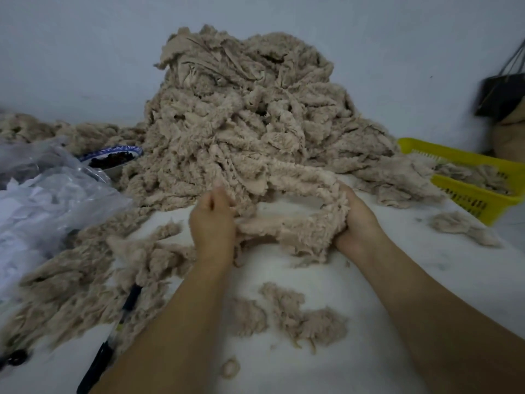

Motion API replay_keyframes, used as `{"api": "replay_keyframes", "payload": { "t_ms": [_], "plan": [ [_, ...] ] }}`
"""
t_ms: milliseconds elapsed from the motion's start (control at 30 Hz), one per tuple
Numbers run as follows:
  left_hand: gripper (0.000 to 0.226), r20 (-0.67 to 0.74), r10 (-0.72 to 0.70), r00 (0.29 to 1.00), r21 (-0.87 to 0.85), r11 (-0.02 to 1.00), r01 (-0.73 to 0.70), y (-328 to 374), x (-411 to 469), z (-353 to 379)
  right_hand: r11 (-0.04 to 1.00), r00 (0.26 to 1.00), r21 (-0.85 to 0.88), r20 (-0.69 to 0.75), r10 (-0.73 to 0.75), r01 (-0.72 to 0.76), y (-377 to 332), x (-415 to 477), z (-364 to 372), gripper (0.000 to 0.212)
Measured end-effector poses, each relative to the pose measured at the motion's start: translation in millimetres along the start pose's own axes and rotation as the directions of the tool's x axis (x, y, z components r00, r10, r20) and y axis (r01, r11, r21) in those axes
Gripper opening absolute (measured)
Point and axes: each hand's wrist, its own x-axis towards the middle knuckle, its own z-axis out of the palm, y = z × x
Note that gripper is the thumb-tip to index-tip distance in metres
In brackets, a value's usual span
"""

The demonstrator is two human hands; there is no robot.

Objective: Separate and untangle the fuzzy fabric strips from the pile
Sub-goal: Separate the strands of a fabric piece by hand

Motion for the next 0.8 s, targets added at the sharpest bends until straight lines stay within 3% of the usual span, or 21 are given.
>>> {"api": "replay_keyframes", "payload": {
  "t_ms": [67, 167, 300, 400, 500, 533, 600, 633, 700, 800],
  "plan": [
    [0.048, -0.172, -0.113, 0.979, -0.138, 0.986, 0.089, -0.3, 11.6, -7.3, 0.999, 1.0, 0.011, -0.009, 0.03, -0.03, -0.6, -1.3, 0.6, 0.03],
    [0.051, -0.28, -0.247, 0.928, -0.292, 0.942, 0.162, -3.2, 22.9, -17.9, 0.999, 0.999, 0.049, -0.041, 0.005, -0.003, -2.0, -2.3, -0.5, 0.032],
    [0.051, -0.334, -0.389, 0.859, -0.454, 0.865, 0.215, -5.6, 31.4, -24.5, 0.99, 0.983, 0.099, -0.163, -0.081, 0.098, -8.6, 0.0, -5.6, 0.029],
    [0.049, -0.319, -0.395, 0.861, -0.43, 0.87, 0.24, -5.0, 31.0, -26.5, 0.968, 0.93, -0.031, -0.272, -0.247, 0.248, -10.9, 0.9, -12.0, 0.026],
    [0.037, -0.099, -0.184, 0.978, -0.071, 0.982, 0.177, -5.7, 20.3, -22.7, 0.971, 0.954, -0.073, -0.185, -0.237, 0.227, -5.1, 0.0, -11.1, 0.026],
    [0.034, 0.05, -0.063, 0.997, 0.126, 0.99, 0.057, -4.9, 14.1, -19.0, 0.983, 0.973, -0.048, -0.139, -0.182, 0.177, -3.9, -1.0, -10.1, 0.027],
    [0.032, 0.344, 0.201, 0.917, 0.383, 0.862, -0.333, -1.9, 0.5, -8.0, 0.997, 0.996, -0.023, -0.053, -0.074, 0.073, -3.3, -3.6, -7.6, 0.03],
    [0.035, 0.441, 0.311, 0.842, 0.388, 0.78, -0.491, 1.1, -7.1, -1.4, 0.999, 0.999, -0.017, -0.018, -0.036, 0.036, -3.3, -4.4, -6.4, 0.032],
    [0.048, 0.558, 0.421, 0.715, 0.266, 0.725, -0.635, 8.0, -23.5, 9.2, 1.0, 0.999, -0.018, 0.039, 0.0, 0.0, -1.9, -5.3, -3.6, 0.036],
    [0.049, 0.707, 0.326, 0.628, 0.149, 0.799, -0.583, 6.7, -38.4, 17.1, 0.997, 0.997, -0.065, 0.077, -0.031, 0.036, 2.6, -7.1, 3.4, 0.036]
  ]
}}
